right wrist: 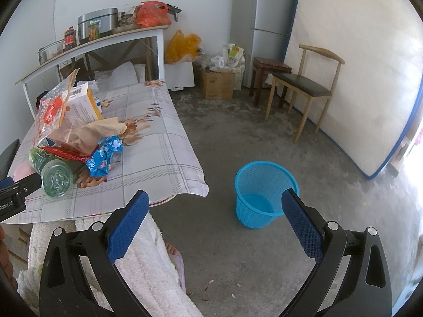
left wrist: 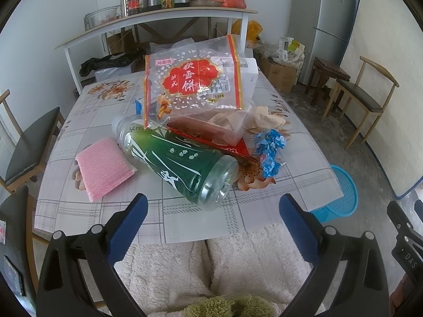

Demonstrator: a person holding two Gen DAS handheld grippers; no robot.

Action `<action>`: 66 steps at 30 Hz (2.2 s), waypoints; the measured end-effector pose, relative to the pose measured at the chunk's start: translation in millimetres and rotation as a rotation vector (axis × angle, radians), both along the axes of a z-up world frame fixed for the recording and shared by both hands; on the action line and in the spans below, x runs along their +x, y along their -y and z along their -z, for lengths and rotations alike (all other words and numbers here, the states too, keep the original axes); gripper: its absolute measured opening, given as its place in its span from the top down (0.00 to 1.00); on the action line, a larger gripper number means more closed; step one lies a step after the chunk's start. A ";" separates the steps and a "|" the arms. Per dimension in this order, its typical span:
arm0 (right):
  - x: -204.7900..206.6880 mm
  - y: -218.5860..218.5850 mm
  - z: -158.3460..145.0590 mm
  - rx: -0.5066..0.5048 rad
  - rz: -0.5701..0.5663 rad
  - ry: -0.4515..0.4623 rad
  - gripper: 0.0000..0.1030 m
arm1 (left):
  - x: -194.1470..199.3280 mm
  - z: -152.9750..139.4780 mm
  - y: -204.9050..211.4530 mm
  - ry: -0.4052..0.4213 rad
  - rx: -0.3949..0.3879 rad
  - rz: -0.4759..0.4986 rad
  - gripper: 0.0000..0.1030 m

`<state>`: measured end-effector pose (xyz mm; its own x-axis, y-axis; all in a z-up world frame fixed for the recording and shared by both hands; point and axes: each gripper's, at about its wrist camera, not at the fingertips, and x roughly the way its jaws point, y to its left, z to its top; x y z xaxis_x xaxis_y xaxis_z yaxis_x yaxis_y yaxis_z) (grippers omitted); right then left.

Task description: Collect trash

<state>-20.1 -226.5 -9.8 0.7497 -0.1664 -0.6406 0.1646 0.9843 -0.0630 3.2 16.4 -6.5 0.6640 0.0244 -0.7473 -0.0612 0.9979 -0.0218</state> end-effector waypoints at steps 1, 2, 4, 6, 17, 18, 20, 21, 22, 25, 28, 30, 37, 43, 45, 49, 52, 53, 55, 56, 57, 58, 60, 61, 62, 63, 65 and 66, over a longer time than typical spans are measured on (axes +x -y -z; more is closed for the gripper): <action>0.8 1.6 0.2 0.000 0.000 0.000 0.06 | 0.0 0.0 0.0 0.000 0.000 0.000 0.05; 0.7 0.6 0.3 0.000 -0.001 0.001 0.06 | 0.0 0.0 0.0 0.000 0.001 -0.001 0.05; 1.9 0.2 -0.2 0.000 -0.001 0.001 0.06 | 0.1 -0.3 -0.4 0.000 0.000 -0.001 0.05; 2.1 -0.4 -0.5 0.000 -0.001 0.001 0.06 | 0.0 -0.4 -0.4 0.001 0.000 -0.001 0.05; 2.6 -1.8 -0.8 0.000 0.000 0.001 0.06 | -0.1 -0.9 -1.0 0.001 0.000 -0.001 0.05; 2.8 -1.9 -0.7 0.000 0.001 0.000 0.06 | -0.1 -0.9 -1.0 0.001 0.000 -0.002 0.05; 2.3 -0.9 -0.7 0.000 0.000 0.000 0.06 | -0.1 -0.8 -1.2 -0.001 -0.001 -0.002 0.05; 2.5 -1.5 -0.7 0.000 0.000 -0.001 0.06 | -0.2 -0.9 -1.0 0.000 0.000 -0.001 0.05; 2.2 -0.4 -0.6 -0.001 0.000 0.000 0.06 | -0.3 -0.9 -1.1 0.000 0.000 -0.002 0.05; 1.6 -0.2 -2.1 0.000 0.000 0.000 0.06 | -0.4 -0.9 -1.0 0.002 0.001 0.000 0.05; 2.7 -1.9 -2.3 0.004 -0.002 0.002 0.06 | 0.0 -1.7 -2.7 0.004 0.008 0.003 0.05; 5.6 -3.3 -2.5 0.010 -0.007 0.002 0.06 | 0.7 -2.8 -7.6 0.005 0.007 0.012 0.05; 24.1 -26.6 -3.7 0.039 -0.076 0.015 0.06 | 1.5 -6.6 -67.4 0.019 -0.002 -0.034 0.05; 38.2 -45.2 5.0 0.048 -0.133 0.000 0.06 | 20.4 6.1 -140.4 0.004 0.041 -0.234 0.05; 41.4 -44.1 8.2 0.056 -0.134 -0.009 0.06 | 33.4 15.6 -157.6 -0.027 0.016 -0.263 0.05; 49.5 -40.9 15.7 0.060 -0.118 -0.032 0.06 | 65.2 37.0 -173.4 -0.089 0.009 -0.274 0.05; 57.9 -36.0 23.8 0.062 -0.096 -0.062 0.06 | 81.7 51.1 -187.9 -0.131 -0.019 -0.321 0.05; 61.5 -34.9 26.7 0.062 -0.089 -0.072 0.06 | 83.3 53.9 -192.4 -0.135 -0.036 -0.328 0.05; 65.8 -31.7 31.2 0.066 -0.078 -0.086 0.06 | 86.0 58.4 -199.0 -0.133 -0.077 -0.325 0.05; 68.3 -29.9 33.7 0.069 -0.072 -0.094 0.06 | 87.1 59.0 -200.5 -0.129 -0.085 -0.320 0.05; 70.7 -28.6 36.0 0.073 -0.067 -0.102 0.06 | 87.1 60.0 -201.4 -0.123 -0.086 -0.309 0.05; 73.1 -28.3 38.2 0.077 -0.065 -0.110 0.06 | 86.6 60.8 -201.8 -0.116 -0.085 -0.293 0.05; 76.4 -29.1 40.5 0.078 -0.067 -0.120 0.06 | 86.6 62.6 -207.1 -0.110 -0.099 -0.254 0.05; 77.8 -30.6 41.5 0.077 -0.069 -0.123 0.06 | 85.0 63.1 -208.8 -0.110 -0.106 -0.244 0.05; 78.7 -31.1 42.1 0.075 -0.071 -0.124 0.06 | 83.8 64.0 -212.8 -0.110 -0.116 -0.239 0.04; 79.7 -32.7 42.3 0.074 -0.075 -0.125 0.06 | 82.7 64.8 -217.3 -0.109 -0.126 -0.238 0.04; 81.2 -35.0 41.8 0.075 -0.078 -0.126 0.06 | 80.0 66.5 -228.4 -0.115 -0.154 -0.241 0.04; 81.5 -36.2 40.9 0.075 -0.078 -0.125 0.06 | 79.1 67.1 -234.6 -0.121 -0.171 -0.244 0.04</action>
<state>61.5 -190.3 -50.6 0.6718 -0.0586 -0.7384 0.0825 0.9966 -0.0040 82.3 251.0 -73.6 0.5598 0.0391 -0.8277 -0.3106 0.9360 -0.1659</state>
